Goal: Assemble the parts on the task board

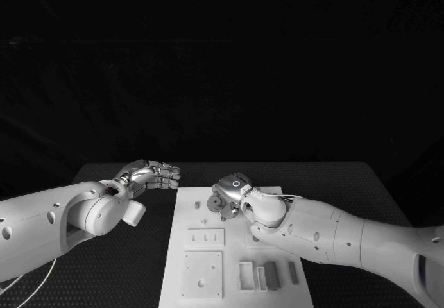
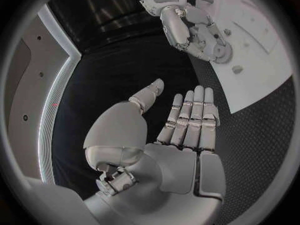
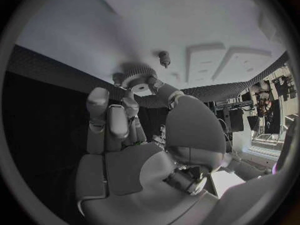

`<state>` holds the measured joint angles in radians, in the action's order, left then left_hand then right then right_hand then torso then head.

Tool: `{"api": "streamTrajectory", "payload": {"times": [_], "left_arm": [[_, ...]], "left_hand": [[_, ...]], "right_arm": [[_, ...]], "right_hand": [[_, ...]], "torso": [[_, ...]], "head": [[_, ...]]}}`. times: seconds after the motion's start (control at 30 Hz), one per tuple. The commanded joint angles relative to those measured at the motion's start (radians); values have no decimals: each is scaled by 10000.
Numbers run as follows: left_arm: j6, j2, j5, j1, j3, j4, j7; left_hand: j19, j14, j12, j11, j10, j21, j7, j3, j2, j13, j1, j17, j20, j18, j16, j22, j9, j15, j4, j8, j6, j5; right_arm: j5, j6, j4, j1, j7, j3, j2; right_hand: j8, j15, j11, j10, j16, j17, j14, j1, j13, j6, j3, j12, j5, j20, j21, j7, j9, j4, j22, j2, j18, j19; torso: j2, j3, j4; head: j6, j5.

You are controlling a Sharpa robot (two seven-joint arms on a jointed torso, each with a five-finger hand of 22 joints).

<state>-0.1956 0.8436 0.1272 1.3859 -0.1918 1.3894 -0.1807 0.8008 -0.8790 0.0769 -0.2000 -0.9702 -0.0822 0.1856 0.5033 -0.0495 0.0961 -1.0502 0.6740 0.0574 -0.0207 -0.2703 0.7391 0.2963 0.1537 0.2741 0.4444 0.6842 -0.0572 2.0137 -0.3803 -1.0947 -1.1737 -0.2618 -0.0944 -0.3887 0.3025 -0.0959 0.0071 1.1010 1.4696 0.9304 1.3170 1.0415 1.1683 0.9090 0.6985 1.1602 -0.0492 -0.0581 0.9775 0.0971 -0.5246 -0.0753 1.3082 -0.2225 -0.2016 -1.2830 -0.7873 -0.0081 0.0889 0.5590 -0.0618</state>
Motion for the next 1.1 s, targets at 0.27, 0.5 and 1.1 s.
{"api": "streamTrajectory", "payload": {"times": [0.27,0.5,1.1], "left_arm": [[151,-139,12,8,5,-114,-121],[154,-142,12,8,5,-132,-118],[161,-138,10,8,4,-128,-110]], "left_hand": [[74,-48,-68,-34,25,54,258,-37,-7,-14,88,16,-6,32,72,3,16,31,-10,-70,-45,51],[75,-48,-70,-35,27,56,259,-36,-2,-15,87,17,-7,32,74,3,16,31,-11,-73,-48,51],[75,-48,-76,-38,34,63,270,-44,-11,-18,102,22,-5,35,82,3,13,33,-15,-91,-71,51]], "right_arm": [[-156,243,95,-13,-77,9,-18],[-430,259,99,-13,27,9,-12],[-1810,884,176,-13,548,8,-54]], "right_hand": [[-136,51,99,-66,-54,-40,-88,77,-26,90,-21,-57,-40,0,-54,319,26,75,141,-71,-602,-28],[-320,131,185,-129,-88,-97,-119,77,-44,-179,-32,-77,-40,2,-85,411,116,129,139,-137,-602,-13],[-550,251,310,-241,-128,-151,-163,26,-61,-494,-28,-55,-41,-4,-143,541,283,380,142,-40,-602,5]], "torso": [[-6,-2,-18],[1,6,1],[-1,7,-10]], "head": [[26,-28],[33,-40],[33,-43]]}}
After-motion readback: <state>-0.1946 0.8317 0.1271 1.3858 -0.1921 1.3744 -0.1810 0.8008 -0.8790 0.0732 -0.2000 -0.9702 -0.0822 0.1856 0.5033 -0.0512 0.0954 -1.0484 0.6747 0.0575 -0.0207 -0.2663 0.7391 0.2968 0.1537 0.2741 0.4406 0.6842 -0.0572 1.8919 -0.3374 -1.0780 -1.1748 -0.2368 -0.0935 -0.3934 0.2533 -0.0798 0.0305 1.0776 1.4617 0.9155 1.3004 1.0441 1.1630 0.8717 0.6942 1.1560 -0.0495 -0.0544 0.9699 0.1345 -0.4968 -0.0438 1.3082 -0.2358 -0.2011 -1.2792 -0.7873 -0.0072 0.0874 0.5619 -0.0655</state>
